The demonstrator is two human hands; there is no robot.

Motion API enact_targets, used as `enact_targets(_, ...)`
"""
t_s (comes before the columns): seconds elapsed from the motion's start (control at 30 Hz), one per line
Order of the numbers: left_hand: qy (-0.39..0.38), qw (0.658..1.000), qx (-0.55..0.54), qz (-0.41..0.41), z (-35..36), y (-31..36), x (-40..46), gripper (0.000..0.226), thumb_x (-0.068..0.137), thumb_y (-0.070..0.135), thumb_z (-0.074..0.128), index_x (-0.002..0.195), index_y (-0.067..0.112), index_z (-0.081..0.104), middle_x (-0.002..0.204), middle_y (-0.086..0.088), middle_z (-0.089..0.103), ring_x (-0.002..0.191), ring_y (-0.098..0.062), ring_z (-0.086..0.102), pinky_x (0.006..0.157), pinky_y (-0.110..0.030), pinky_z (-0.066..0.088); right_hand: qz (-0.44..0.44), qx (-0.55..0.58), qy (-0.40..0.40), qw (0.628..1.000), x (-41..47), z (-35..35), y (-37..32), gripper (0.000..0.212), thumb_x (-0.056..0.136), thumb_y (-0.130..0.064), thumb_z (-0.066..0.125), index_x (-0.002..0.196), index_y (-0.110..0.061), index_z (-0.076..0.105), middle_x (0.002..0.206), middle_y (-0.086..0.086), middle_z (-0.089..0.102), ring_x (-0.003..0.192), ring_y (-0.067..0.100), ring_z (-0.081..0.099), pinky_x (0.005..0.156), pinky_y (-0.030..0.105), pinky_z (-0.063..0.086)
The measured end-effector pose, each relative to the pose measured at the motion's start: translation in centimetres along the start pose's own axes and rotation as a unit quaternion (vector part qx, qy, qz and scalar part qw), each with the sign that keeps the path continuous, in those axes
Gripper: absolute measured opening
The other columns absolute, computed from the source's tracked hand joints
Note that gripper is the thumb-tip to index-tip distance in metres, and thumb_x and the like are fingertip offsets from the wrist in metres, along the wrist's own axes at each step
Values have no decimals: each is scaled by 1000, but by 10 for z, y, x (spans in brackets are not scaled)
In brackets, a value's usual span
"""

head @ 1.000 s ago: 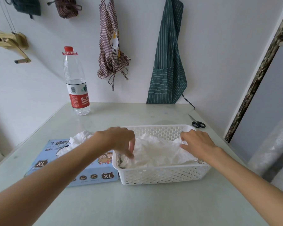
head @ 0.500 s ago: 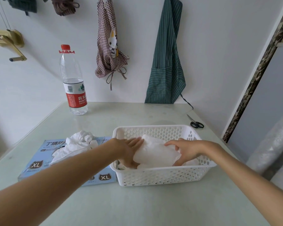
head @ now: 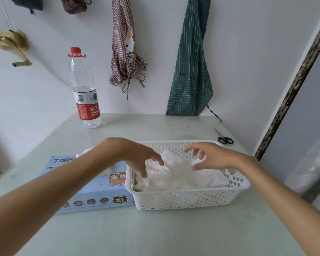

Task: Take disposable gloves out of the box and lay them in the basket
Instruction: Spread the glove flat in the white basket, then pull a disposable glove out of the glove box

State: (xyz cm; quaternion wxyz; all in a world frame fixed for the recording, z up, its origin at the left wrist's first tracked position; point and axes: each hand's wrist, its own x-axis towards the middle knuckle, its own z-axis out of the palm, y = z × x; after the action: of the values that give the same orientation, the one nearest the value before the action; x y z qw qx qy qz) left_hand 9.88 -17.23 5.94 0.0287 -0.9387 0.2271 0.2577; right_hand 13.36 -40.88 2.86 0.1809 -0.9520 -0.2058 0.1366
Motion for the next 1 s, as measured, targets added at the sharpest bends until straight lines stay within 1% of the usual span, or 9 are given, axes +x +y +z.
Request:
enact_targets(0.07, -10, 999, -27, 33, 2, 0, -6, 51, 95, 13, 49, 137, 41, 41, 146, 0, 39, 133, -16, 38, 110, -36, 31, -23, 17, 7, 1000, 12, 9, -15, 42, 92, -18, 60, 131, -31, 52, 112, -6, 52, 97, 12, 52, 86, 25, 44)
enact_targets(0.2, -45, 998, -1, 42, 28, 8, 2, 54, 95, 6, 33, 134, 41, 47, 146, 2, 39, 134, -19, 36, 111, -39, 31, -16, -32, -57, 998, 35, 34, -31, 50, 96, -1, 38, 139, -25, 48, 142, 3, 46, 122, 17, 47, 101, 27, 37)
enact_targets(0.27, -35, 999, 0, 37, 35, 7, 3, 58, 93, 4, 33, 134, 43, 47, 147, 4, 38, 133, -19, 36, 111, -39, 31, -8, -23, -48, 999, 36, 38, -33, 49, 96, -1, 36, 136, -25, 51, 143, 3, 46, 127, 18, 46, 103, 28, 37)
enact_targets(0.4, 41, 998, -40, 41, 32, -4, -2, 49, 96, 12, 36, 124, 48, 54, 140, 7, 47, 124, -17, 47, 106, -35, 38, -17, 48, 86, 995, 35, 33, -31, 38, 98, -9, 39, 118, -31, 63, 110, -7, 53, 86, 4, 53, 78, 22, 39)
enact_targets(0.57, 111, 988, -86, 60, 39, -10, -20, 41, 96, 15, 41, 120, 44, 58, 131, 8, 55, 108, -17, 57, 99, -37, 42, 1, 2, 8, 1000, 39, 50, -37, 46, 97, -2, 33, 128, -25, 58, 137, 1, 51, 125, 18, 47, 102, 30, 38)
enact_targets(0.67, 213, 962, -164, 37, 37, -41, -43, 36, 97, 15, 45, 117, 40, 62, 130, 13, 58, 114, -9, 55, 102, -34, 41, 11, -15, 74, 997, 35, 41, -44, 42, 99, -6, 33, 122, -27, 61, 133, 0, 52, 120, 16, 50, 98, 31, 42)
enact_targets(0.77, 299, 928, -218, -49, 46, -89, -69, 34, 97, 10, 48, 117, 32, 63, 127, 13, 60, 104, -4, 57, 98, -28, 45, -23, -53, 165, 985, 31, 33, -75, 36, 99, -11, 37, 114, -28, 64, 121, -4, 57, 106, 14, 54, 84, 29, 44)
enact_targets(0.87, 322, 909, -222, -142, 66, -122, -84, 27, 93, 25, 58, 120, 27, 59, 128, 10, 60, 106, -7, 59, 91, -28, 48, -98, -40, 177, 979, 36, 41, -125, 30, 98, -16, 43, 108, -31, 67, 107, -9, 62, 86, 9, 54, 70, 25, 38)
enact_targets(1.0, 305, 903, -247, -176, 89, -130, -91, 60, 72, 63, 61, 121, 29, 53, 120, 15, 57, 106, -8, 60, 89, -25, 45, -199, -24, 155, 967, 45, 67, -182, 25, 89, -28, 61, 113, -30, 64, 101, -10, 59, 93, 9, 51, 77, 28, 42)
